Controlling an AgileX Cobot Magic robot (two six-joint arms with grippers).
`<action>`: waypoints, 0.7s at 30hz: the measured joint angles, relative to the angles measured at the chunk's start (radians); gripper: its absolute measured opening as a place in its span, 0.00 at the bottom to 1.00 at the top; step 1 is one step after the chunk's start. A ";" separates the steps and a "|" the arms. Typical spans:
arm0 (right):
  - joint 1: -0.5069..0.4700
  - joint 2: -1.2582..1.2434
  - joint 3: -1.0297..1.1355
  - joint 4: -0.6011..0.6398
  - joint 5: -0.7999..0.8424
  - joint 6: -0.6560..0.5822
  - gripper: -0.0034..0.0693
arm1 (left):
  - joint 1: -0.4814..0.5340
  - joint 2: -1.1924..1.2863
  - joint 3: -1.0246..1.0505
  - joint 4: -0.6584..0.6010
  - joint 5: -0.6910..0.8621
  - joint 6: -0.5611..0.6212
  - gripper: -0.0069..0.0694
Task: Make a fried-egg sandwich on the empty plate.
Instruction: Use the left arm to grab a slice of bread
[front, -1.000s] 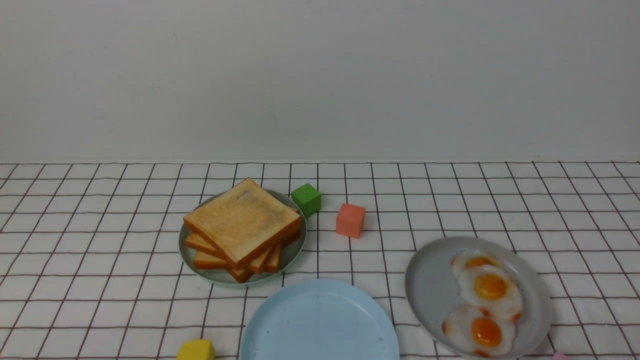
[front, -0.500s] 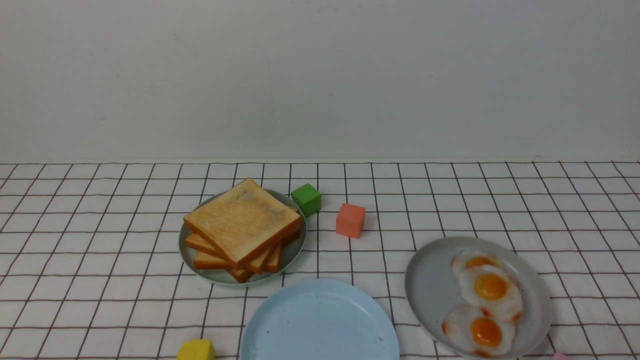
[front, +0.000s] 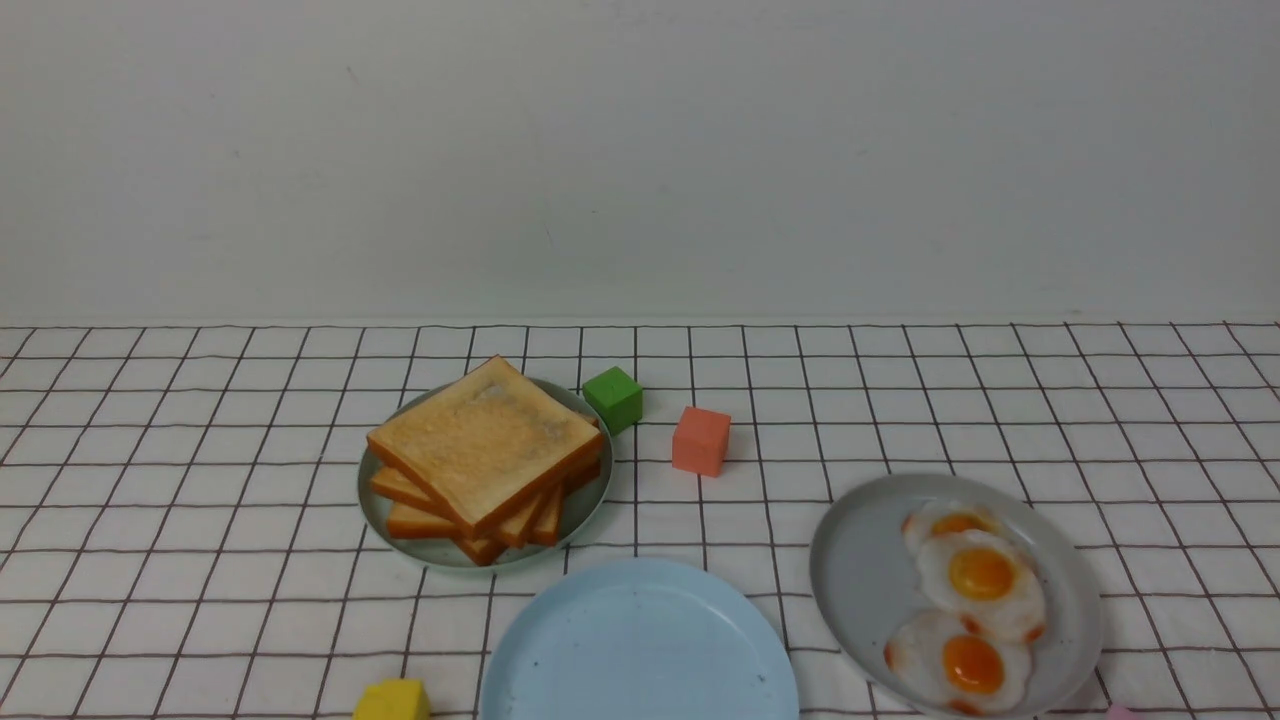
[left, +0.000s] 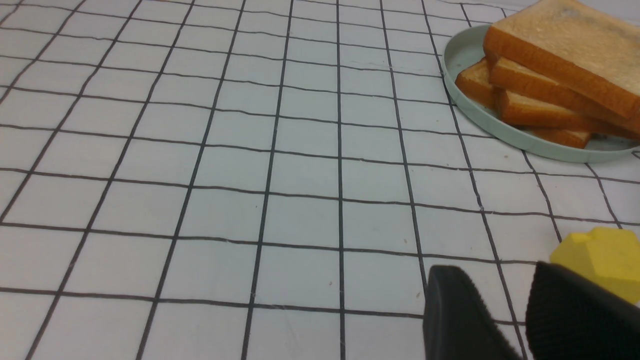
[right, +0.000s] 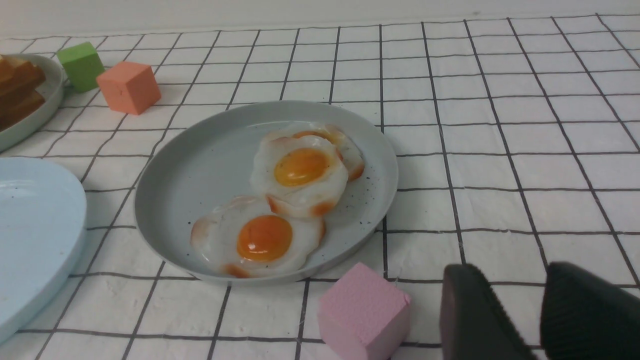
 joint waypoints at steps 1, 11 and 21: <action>0.000 0.000 0.000 0.000 -0.004 0.000 0.38 | 0.000 0.000 0.001 -0.008 -0.011 0.000 0.40; 0.000 0.000 0.008 0.000 -0.293 0.000 0.38 | 0.000 0.000 0.002 -0.202 -0.285 0.000 0.40; 0.000 0.000 0.008 -0.001 -0.407 0.000 0.38 | 0.000 0.000 0.002 -0.269 -0.314 -0.001 0.40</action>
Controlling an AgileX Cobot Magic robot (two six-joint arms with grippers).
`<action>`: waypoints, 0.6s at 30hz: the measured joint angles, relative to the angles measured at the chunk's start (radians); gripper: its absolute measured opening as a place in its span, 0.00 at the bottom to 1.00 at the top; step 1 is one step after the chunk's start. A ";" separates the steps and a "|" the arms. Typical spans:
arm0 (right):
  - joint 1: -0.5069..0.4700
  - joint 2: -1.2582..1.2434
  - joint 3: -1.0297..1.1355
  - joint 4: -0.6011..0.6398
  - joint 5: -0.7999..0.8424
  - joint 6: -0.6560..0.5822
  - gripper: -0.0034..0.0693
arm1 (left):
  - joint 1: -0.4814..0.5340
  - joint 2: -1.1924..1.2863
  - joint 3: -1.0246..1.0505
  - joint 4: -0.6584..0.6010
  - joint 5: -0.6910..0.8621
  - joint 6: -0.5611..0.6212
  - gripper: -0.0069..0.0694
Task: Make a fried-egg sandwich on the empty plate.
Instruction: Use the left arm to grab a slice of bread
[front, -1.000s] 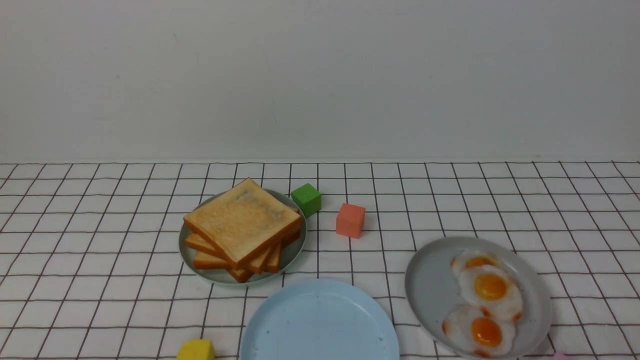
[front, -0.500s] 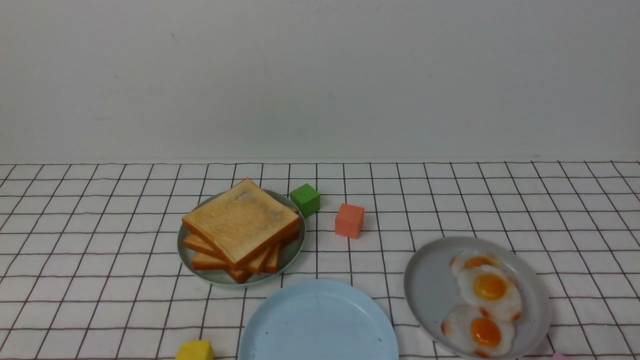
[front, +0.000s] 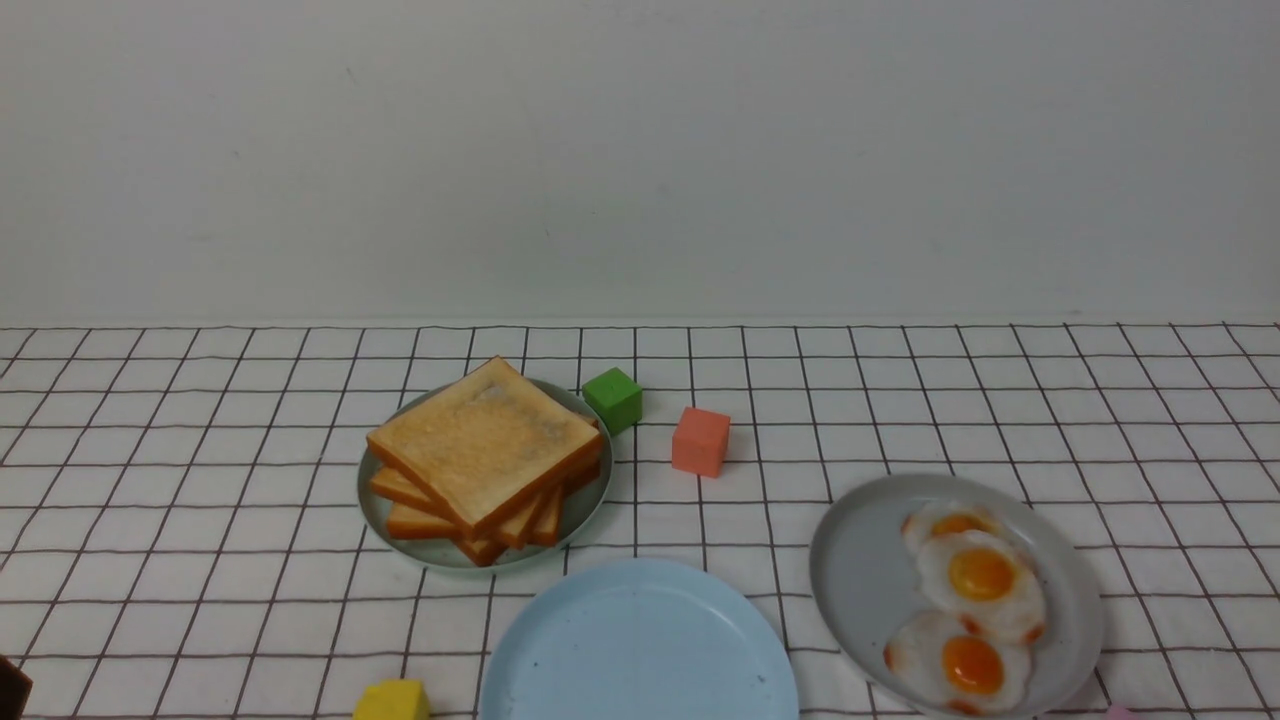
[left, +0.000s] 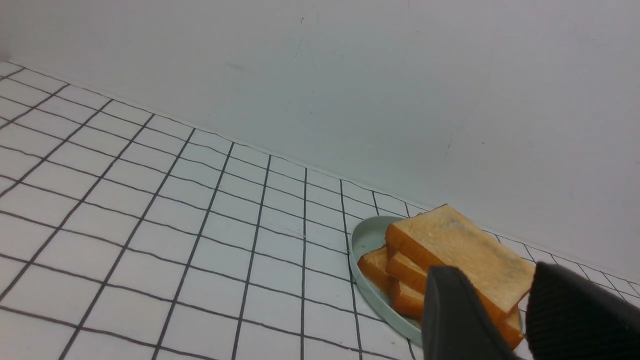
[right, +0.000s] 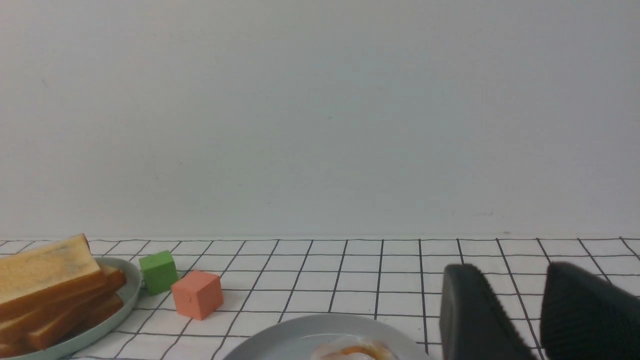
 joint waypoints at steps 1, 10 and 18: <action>0.000 0.000 0.000 0.000 -0.001 0.000 0.38 | 0.000 0.000 0.000 0.000 -0.001 0.000 0.40; 0.000 0.000 -0.006 0.061 -0.297 0.140 0.38 | 0.000 0.000 -0.008 -0.167 -0.299 -0.218 0.40; 0.000 0.122 -0.360 0.163 -0.214 0.176 0.38 | 0.000 0.041 -0.318 -0.118 -0.284 -0.307 0.40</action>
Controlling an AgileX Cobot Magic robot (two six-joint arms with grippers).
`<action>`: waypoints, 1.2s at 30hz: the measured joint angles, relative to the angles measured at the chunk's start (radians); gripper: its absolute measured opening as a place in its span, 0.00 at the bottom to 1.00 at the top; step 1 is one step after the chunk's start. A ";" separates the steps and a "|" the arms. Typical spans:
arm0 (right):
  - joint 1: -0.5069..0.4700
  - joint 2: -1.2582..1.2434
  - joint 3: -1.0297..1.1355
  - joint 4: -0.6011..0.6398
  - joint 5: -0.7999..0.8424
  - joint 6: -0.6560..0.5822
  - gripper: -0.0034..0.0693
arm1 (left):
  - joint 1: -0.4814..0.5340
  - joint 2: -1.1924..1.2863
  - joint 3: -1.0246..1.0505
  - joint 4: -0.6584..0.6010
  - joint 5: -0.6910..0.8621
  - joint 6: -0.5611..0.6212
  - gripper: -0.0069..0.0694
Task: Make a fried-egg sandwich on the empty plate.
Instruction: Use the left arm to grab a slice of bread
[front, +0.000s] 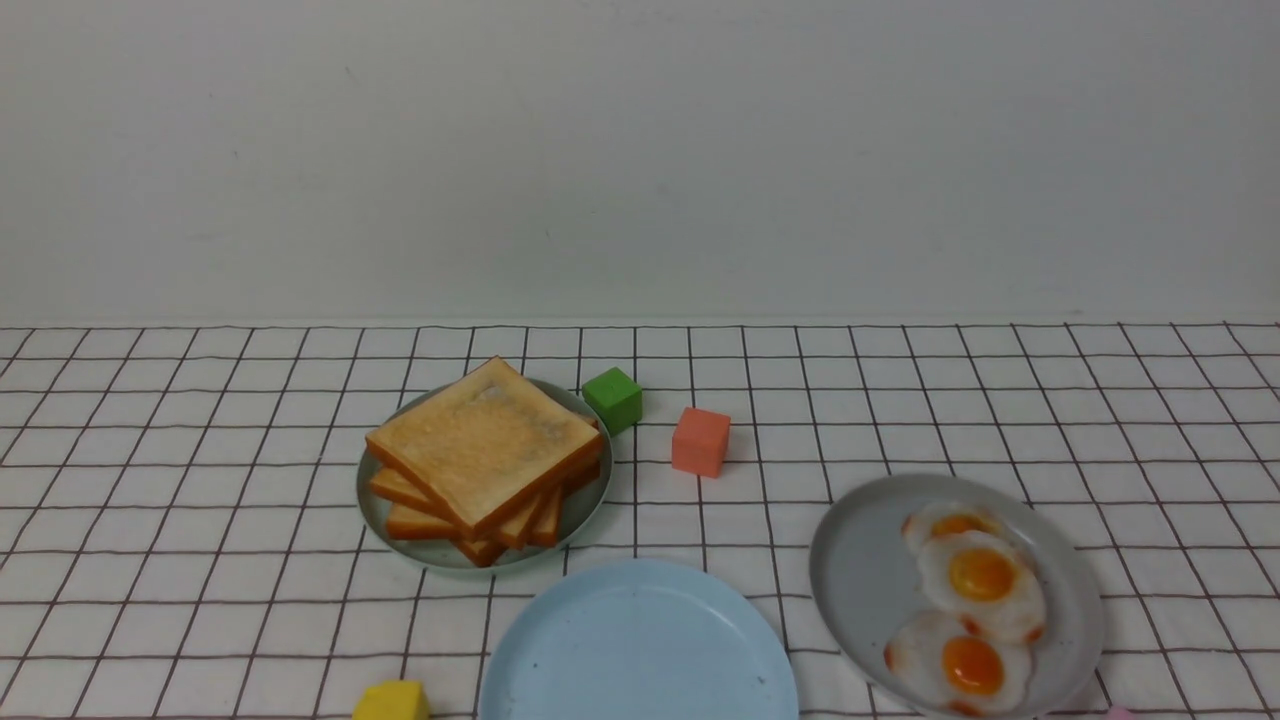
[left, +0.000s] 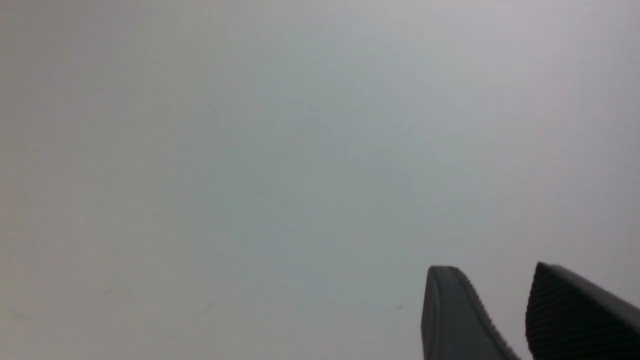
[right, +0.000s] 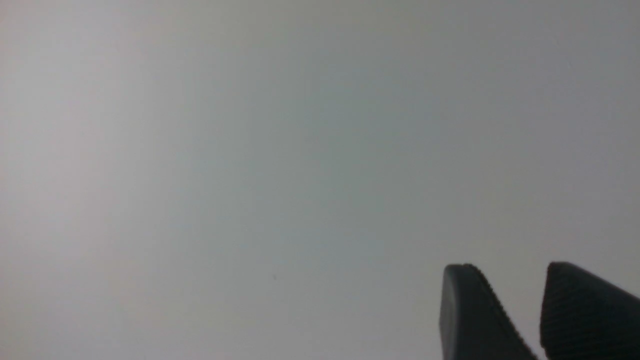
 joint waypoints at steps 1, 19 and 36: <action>0.000 0.047 -0.075 0.003 0.041 0.000 0.38 | 0.000 0.034 -0.060 0.005 0.026 -0.001 0.40; 0.000 0.789 -0.656 -0.037 0.890 -0.049 0.38 | 0.000 0.941 -0.531 0.071 0.709 0.118 0.40; 0.136 1.003 -0.644 0.414 1.087 -0.539 0.38 | 0.095 1.677 -0.938 -0.267 1.029 0.569 0.42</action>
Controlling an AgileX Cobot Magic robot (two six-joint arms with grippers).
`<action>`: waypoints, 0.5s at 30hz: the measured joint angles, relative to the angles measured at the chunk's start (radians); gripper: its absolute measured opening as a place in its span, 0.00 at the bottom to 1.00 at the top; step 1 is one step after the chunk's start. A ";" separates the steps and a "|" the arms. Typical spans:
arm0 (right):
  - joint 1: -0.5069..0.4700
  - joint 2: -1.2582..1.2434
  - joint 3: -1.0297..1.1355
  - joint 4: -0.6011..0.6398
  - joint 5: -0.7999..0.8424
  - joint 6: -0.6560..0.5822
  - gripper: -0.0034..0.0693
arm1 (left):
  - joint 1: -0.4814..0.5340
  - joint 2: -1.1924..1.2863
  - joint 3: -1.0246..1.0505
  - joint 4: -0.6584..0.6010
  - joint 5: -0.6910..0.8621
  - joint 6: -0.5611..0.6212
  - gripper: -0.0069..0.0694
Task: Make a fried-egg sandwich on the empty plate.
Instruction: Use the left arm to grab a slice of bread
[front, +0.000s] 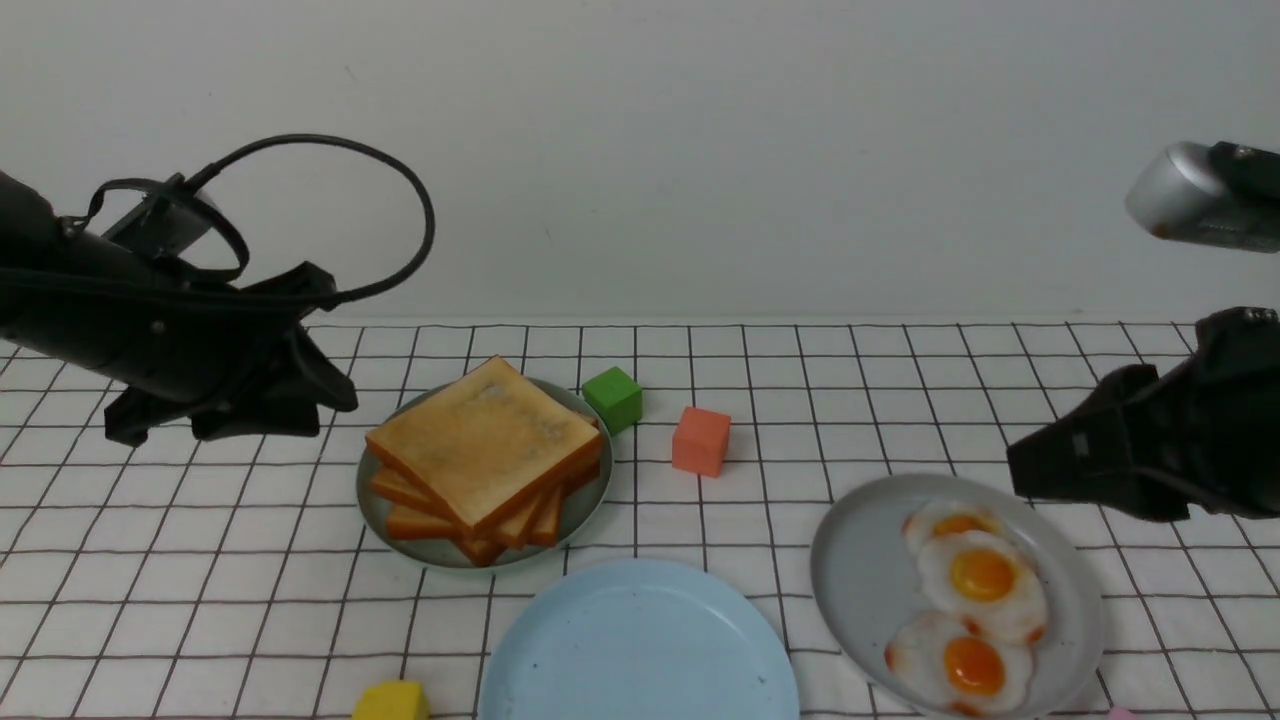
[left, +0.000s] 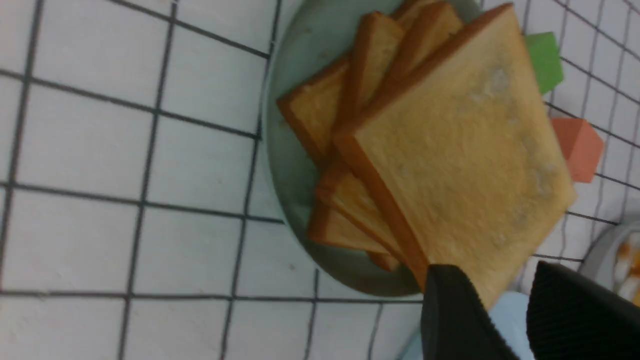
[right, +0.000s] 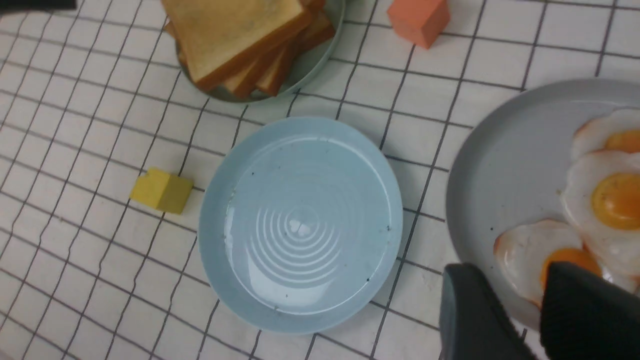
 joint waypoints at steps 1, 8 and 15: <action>0.002 0.000 0.000 -0.001 0.002 -0.002 0.38 | 0.008 0.022 -0.017 0.000 0.013 0.015 0.43; 0.003 0.000 0.000 -0.007 0.009 -0.009 0.38 | 0.018 0.229 -0.153 -0.048 0.060 0.158 0.61; 0.003 0.000 0.000 -0.007 0.009 -0.009 0.38 | 0.018 0.318 -0.179 -0.152 0.064 0.264 0.68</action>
